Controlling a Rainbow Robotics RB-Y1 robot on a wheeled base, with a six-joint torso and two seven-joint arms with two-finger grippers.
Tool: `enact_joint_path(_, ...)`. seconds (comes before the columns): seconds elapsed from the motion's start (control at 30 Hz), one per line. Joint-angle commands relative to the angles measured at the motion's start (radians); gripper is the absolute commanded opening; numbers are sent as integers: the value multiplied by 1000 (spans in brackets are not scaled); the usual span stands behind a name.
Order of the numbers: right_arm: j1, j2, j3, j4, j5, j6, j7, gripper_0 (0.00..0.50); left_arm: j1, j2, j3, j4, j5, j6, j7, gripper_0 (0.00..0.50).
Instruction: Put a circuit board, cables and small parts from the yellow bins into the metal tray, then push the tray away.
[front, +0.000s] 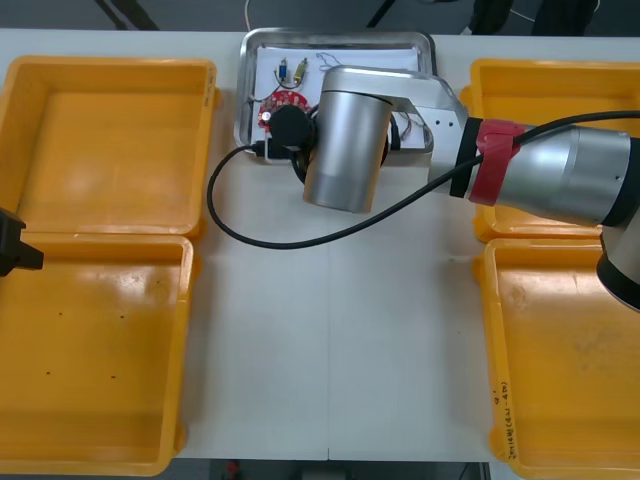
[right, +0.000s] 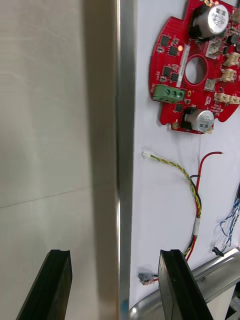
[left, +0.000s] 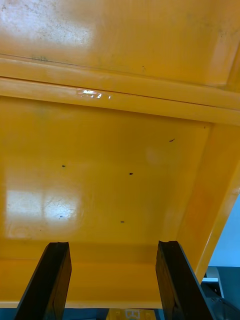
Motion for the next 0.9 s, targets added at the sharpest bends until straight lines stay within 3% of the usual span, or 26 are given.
enact_joint_path(0.03,-53,-26,-23,-112,-16,74,-7,500,21,44,29,-25,8,-6,-52,500)
enact_joint_path(0.17,-41,-48,-43,-189,-47,143,-56,500,21,44,29,-25,8,-6,-52,500)
enact_joint_path(0.9,154,-135,-298,-629,-51,603,-151,500,21,44,29,-25,8,-6,-52,500)
